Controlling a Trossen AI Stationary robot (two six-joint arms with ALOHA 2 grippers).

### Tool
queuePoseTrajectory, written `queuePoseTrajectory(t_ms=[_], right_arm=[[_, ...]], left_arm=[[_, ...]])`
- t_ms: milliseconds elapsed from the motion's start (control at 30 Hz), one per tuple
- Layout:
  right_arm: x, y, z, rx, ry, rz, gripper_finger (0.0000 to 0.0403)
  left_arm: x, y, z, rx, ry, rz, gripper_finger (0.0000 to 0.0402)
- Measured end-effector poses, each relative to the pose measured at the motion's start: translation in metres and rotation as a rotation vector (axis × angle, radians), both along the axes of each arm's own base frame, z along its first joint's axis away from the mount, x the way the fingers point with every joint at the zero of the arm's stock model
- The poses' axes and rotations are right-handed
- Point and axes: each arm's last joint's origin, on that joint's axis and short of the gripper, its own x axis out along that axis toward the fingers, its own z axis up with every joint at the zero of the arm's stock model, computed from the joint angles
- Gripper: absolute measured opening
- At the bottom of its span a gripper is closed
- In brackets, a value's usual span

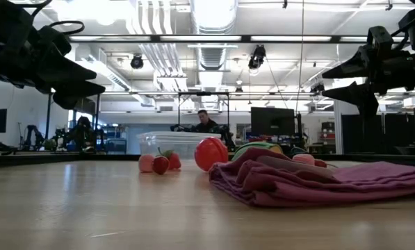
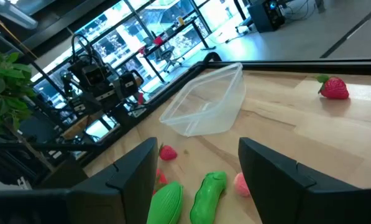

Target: Pick and placing Produce into tupperware

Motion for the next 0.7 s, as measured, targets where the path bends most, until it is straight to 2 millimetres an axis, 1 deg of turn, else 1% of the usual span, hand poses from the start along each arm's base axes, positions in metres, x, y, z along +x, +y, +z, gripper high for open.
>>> queuePoseTrajectory(t_ms=[533,600,700], right_arm=[[0.0000,0.0000,0.0000,0.000,-0.001,0.000,0.0216],[0.0001,0.0000,0.0006,0.039,-0.022,-0.003,0.0216],[0.0002,-0.0003,0.0050,0.200,-0.127,-0.019,0.0216]], left_arm=[[0.0000,0.0000,0.0000,0.000,0.000,0.000,0.0224],[0.0000,0.0000,0.0000,0.000,0.000,0.000,0.0224],[0.0000,0.0000,0.0000,0.000,0.000,0.000,0.0224]])
